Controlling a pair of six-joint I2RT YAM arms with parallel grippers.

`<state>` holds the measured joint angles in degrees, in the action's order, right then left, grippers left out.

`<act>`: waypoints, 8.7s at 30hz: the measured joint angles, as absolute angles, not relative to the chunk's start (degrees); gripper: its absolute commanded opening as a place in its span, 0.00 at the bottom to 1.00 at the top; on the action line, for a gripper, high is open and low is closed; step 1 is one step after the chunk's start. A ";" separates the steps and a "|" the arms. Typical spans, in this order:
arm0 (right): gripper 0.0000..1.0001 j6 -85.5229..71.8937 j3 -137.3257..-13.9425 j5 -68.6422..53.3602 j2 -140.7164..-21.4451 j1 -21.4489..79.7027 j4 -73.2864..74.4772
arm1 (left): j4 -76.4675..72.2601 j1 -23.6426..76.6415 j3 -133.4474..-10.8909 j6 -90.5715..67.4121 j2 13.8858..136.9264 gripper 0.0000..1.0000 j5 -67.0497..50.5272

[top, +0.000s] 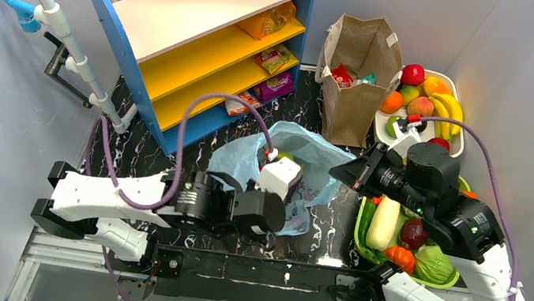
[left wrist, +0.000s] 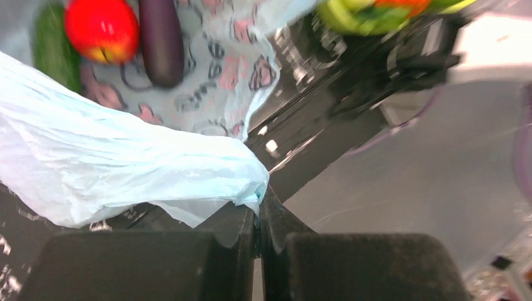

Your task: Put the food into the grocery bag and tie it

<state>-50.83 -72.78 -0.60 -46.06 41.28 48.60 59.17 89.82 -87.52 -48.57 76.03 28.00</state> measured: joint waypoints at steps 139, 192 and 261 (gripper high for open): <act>0.36 -62.84 -81.32 -58.45 -83.11 46.78 28.13 | 5.13 70.70 -49.16 39.79 41.30 0.59 6.66; 0.42 -49.61 -106.74 -35.33 -83.37 46.09 72.40 | -7.09 70.35 -48.52 29.79 44.45 0.58 -0.19; 0.10 -60.05 -85.38 -54.19 -74.26 46.63 44.77 | -7.56 70.35 -47.20 33.23 47.61 0.00 -2.15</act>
<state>-60.05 -85.38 -54.19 -74.26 46.63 44.77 -7.56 70.35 -47.20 33.23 47.61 -2.15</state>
